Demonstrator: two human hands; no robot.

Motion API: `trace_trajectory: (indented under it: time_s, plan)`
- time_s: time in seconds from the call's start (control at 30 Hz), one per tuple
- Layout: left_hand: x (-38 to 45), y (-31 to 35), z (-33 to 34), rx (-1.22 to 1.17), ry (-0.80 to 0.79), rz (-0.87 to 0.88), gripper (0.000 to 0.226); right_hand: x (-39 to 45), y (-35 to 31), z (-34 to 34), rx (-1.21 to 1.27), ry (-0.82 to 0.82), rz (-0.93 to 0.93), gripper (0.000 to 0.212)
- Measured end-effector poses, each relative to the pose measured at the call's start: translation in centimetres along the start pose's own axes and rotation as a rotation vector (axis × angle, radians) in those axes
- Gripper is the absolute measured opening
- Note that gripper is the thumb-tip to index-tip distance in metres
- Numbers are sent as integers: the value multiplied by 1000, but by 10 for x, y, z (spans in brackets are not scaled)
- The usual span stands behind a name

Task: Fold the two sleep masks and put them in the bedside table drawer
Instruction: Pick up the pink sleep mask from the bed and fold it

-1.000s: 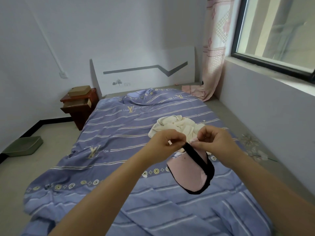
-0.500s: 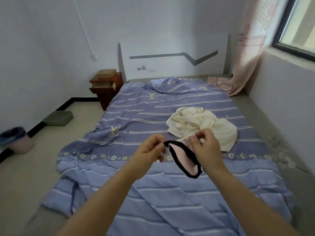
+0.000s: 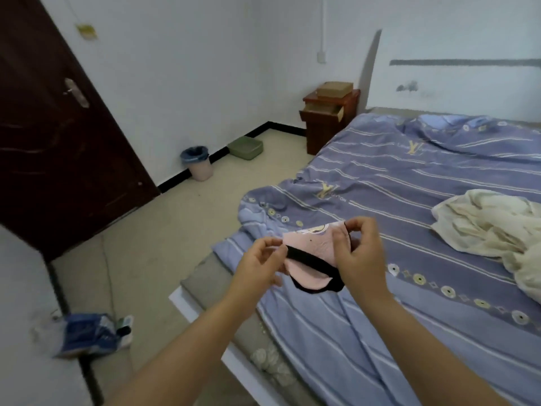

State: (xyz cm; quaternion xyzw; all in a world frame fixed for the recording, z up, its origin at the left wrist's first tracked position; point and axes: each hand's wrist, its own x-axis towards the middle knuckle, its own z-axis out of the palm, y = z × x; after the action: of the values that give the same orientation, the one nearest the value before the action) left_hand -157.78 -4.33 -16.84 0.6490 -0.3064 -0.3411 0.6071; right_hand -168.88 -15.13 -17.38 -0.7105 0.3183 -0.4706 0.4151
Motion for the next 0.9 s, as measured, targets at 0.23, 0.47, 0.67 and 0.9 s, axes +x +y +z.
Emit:
trace_trajectory:
  time_s: [0.23, 0.47, 0.67, 0.9]
  plan:
    - [38, -1, -122, 240, 324, 9, 24, 31, -19, 116, -218, -437, -73, 10]
    - [117, -38, -313, 423, 317, -29, 24, 58, -13, 313, -363, -761, -152, 14]
    - [221, -37, -494, 530, 220, -13, 26, 115, -29, 508, -355, -822, -86, 8]
    - [374, -21, -594, 796, 105, 37, 25, 217, -17, 641, -484, -654, -125, 13]
